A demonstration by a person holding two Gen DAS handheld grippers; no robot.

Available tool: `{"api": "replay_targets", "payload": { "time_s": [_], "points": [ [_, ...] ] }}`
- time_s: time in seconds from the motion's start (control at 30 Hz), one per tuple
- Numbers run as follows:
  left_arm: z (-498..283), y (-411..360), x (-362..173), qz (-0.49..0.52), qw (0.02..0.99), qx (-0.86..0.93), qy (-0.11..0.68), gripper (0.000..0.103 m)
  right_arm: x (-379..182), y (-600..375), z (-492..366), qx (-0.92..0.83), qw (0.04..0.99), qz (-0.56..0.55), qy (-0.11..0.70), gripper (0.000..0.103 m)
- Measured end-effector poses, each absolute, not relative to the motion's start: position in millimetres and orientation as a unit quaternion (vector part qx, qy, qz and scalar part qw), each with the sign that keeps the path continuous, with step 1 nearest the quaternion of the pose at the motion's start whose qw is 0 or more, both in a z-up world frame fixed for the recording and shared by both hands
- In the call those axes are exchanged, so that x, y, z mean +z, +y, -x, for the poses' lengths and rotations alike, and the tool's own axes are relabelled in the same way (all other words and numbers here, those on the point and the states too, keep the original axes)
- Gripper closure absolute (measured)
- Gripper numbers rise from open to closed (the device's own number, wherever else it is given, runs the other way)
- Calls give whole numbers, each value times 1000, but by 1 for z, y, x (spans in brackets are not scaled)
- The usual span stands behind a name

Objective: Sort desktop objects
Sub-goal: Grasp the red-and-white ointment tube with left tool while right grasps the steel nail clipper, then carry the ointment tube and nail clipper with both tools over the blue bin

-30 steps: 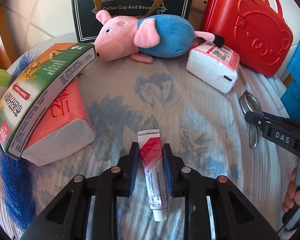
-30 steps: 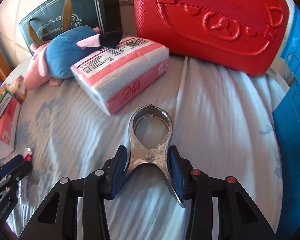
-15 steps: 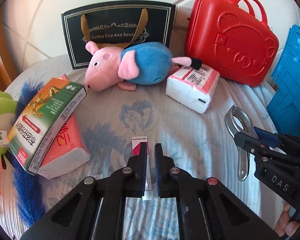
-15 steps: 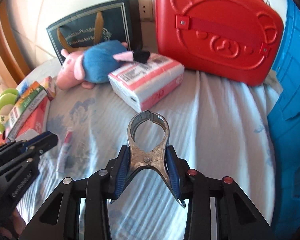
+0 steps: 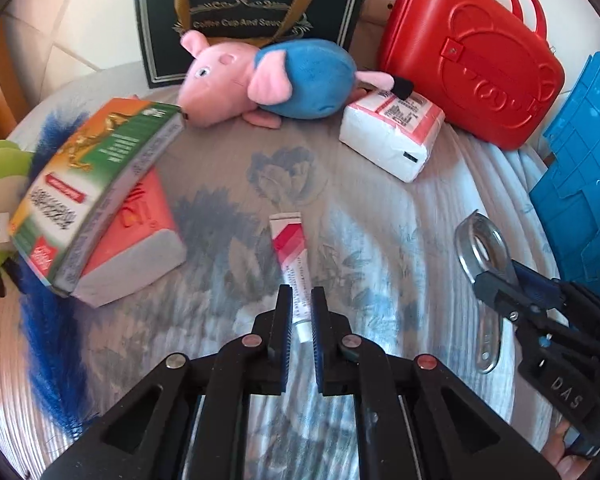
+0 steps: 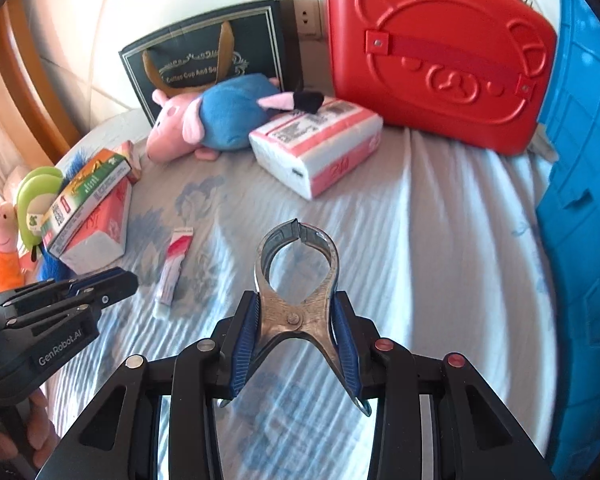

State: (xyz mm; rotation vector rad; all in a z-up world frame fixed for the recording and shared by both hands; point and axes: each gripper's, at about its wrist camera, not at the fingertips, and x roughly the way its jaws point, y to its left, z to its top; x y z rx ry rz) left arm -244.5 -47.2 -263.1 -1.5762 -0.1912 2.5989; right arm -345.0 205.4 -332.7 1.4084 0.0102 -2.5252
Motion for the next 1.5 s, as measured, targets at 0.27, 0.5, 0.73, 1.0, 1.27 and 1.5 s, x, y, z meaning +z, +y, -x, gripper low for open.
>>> {"api": "replay_targets", "payload": {
  "time_s": [0.27,0.5,0.73,1.0,1.27,1.5],
  "points": [
    [258,-33,-295,526,11,850,-11,45,-359,200,363,-855,129,-502,11,66],
    [255,-31,-306,517,29,856,-10,86,-370,197,363,-847,135,-514,8,66],
    [236,-16,-255,455,40,890,8,87,-335,189,349,-864,141,-483,18,66],
    [187,-11,-152,382,37,924,1,87,-253,184,296,-899,140,-415,21,66],
    [96,3,-54,288,72,955,13,87,-155,201,200,-943,112,-312,18,66],
    [48,49,-4,241,132,961,23,86,-84,246,122,-971,42,-234,7,66]
  ]
}}
